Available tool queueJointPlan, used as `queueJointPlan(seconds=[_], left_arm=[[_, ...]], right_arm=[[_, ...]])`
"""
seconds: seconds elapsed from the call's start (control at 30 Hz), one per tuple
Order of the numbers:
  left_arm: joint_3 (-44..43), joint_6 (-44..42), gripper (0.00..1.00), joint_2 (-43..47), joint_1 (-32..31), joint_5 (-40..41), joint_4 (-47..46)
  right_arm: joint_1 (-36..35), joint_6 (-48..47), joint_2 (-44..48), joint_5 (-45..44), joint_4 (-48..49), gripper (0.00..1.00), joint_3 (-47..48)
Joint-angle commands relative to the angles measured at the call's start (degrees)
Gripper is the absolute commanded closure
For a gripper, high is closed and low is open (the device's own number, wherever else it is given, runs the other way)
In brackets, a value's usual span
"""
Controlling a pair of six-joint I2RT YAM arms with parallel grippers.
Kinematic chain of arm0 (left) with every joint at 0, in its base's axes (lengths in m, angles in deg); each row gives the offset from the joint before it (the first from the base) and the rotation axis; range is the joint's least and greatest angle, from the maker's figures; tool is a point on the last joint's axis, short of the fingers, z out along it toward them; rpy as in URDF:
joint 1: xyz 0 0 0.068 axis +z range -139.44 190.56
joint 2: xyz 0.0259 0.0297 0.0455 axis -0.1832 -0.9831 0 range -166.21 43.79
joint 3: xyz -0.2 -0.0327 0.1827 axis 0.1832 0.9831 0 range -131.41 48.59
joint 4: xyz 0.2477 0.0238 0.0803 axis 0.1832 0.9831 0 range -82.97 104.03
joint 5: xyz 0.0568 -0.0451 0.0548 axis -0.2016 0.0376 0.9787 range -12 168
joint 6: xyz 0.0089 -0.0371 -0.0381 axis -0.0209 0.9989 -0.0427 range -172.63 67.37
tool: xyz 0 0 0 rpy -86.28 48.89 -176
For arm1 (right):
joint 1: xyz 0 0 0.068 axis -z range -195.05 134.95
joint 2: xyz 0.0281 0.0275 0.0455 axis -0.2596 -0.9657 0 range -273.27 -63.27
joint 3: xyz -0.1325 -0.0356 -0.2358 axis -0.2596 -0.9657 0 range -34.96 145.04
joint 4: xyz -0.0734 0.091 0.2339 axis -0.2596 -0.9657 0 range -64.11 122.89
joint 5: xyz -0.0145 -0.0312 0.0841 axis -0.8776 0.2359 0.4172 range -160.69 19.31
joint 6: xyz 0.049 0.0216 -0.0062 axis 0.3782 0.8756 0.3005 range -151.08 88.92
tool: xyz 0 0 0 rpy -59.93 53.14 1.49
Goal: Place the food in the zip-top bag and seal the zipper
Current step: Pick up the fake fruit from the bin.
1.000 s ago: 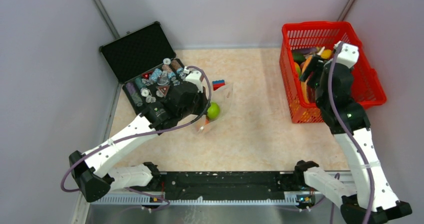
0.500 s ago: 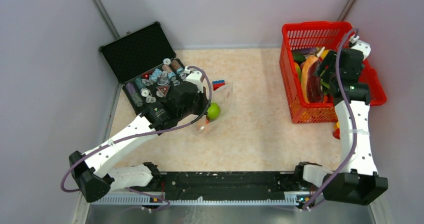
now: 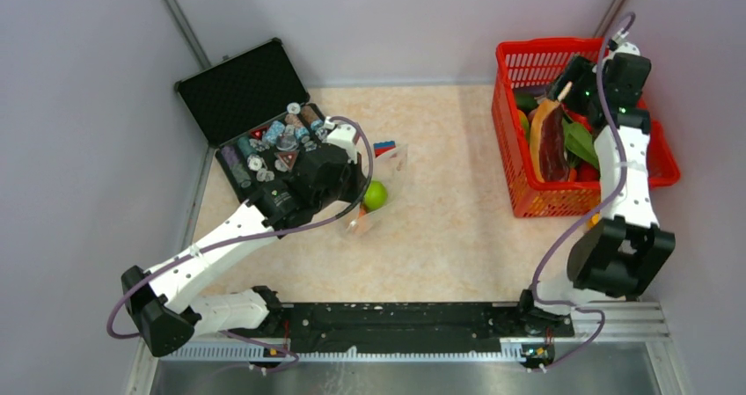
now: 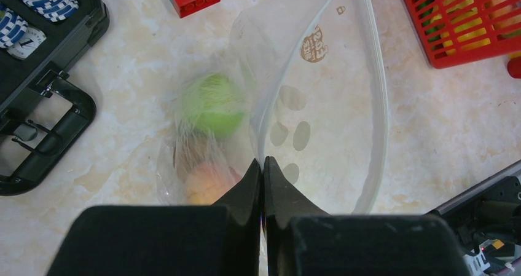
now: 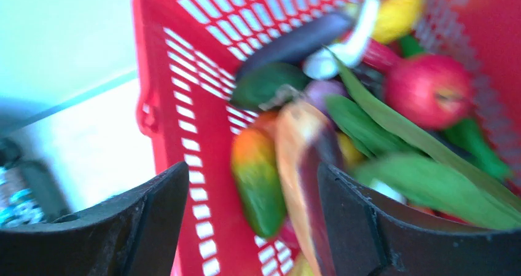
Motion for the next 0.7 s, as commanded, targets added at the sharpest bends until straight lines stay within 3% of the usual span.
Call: queueJointPlan(seconds=[0.0,0.13,0.27,0.4,0.6,0.67], left_arm=[[-0.8,-1.4,1.00,-0.2,0.5,2.3,-3.1],[-1.8,-1.2,1.00,-1.6,0.8,2.5,-2.2],[-2.4,-0.6,1.00,-3.0,0.9,2.8,-2.1],[-4.2,-0.2,1.00,-4.8,1.0,3.0,-1.0],[-6.3,0.3,1.00,-6.8,1.0,3.2,-0.4],[-7.1,0.4,1.00,-7.5,1.0,3.1,-0.1]], right_arm=[[0.1,2.7,-8.8,17.8,8.2,0.27,6.3],[-0.3,6.7,-15.9,18.9,11.0,0.36,8.8],[-2.4,3.7,-23.4,28.4,8.4,0.38,12.7],[-3.8,2.9,-28.3,7.4,-0.1,0.38,17.2],[-0.4,4.5,-24.1,-15.0,-1.3,0.35,10.0],[1.8,4.5,-20.3,-17.5,0.3,0.34,5.7]])
